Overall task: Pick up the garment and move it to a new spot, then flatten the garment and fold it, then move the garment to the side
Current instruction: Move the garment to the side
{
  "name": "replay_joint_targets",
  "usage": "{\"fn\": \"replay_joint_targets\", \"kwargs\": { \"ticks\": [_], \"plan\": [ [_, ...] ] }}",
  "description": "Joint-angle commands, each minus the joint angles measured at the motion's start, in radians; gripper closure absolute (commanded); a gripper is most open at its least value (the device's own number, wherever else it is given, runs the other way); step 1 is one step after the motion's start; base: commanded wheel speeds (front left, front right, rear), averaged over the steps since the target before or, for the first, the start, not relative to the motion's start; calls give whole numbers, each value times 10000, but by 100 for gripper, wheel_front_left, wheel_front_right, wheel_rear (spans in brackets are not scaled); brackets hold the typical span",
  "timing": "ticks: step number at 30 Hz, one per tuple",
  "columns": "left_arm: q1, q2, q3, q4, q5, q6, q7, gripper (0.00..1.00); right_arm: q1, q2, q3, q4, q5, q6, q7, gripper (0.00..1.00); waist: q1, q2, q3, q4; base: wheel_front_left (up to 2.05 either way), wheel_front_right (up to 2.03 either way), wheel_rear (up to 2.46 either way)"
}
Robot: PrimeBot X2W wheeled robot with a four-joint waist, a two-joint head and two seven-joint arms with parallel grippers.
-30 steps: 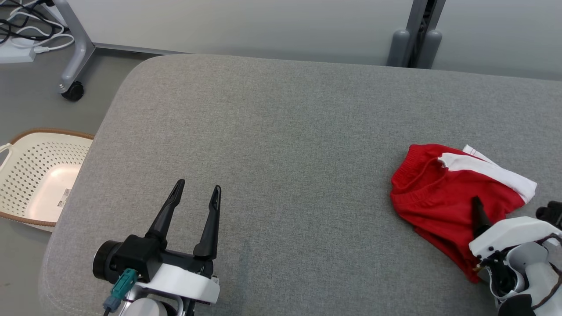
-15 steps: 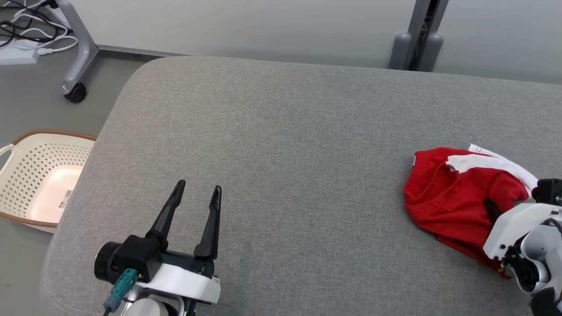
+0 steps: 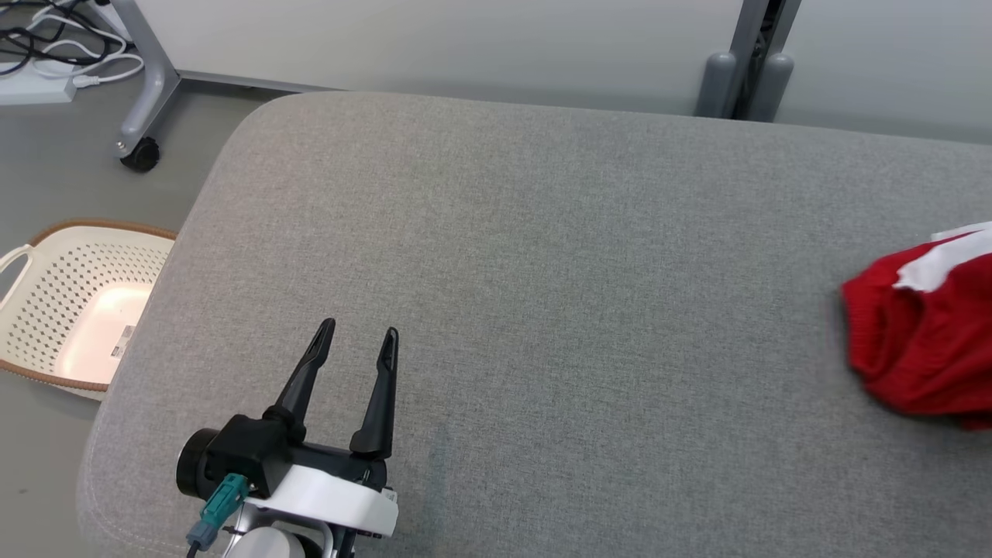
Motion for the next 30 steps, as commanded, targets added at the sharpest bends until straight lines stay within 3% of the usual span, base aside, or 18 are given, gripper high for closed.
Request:
{"fn": "replay_joint_targets", "kwargs": {
  "ticks": [1,6,13,26,27,28,30],
  "plan": [
    [-216,35,15,-43,-104,40,-5,0,-183,-428,78,33,-109,-4,119,100,0,0,104,51,0,0,0],
    [-268,33,32,-42,-181,51,-5,0,-515,-1723,436,163,-627,-5,350,100,0,0,297,142,0,0,0],
    [-269,36,53,-96,-236,83,-5,0,-1003,-2339,-375,902,-1718,-5,274,100,0,0,520,144,0,0,0],
    [-456,36,225,-87,-105,-47,-5,0,-1026,-1389,-3281,2303,-4531,-5,-97,100,0,0,908,-97,0,0,0],
    [-468,31,252,-77,-99,-73,-5,0,-1035,-1335,-3489,2289,-4724,-5,-199,71,0,0,935,-105,0,0,0],
    [-465,31,286,-67,-79,-89,-5,0,-1040,-1230,-3717,2350,-4894,-5,-196,0,0,0,954,-117,0,0,0],
    [-434,33,350,-44,-49,-109,-5,0,-986,-1011,-3990,2354,-5177,-4,-232,0,0,0,967,-142,0,0,0]
  ]
}}
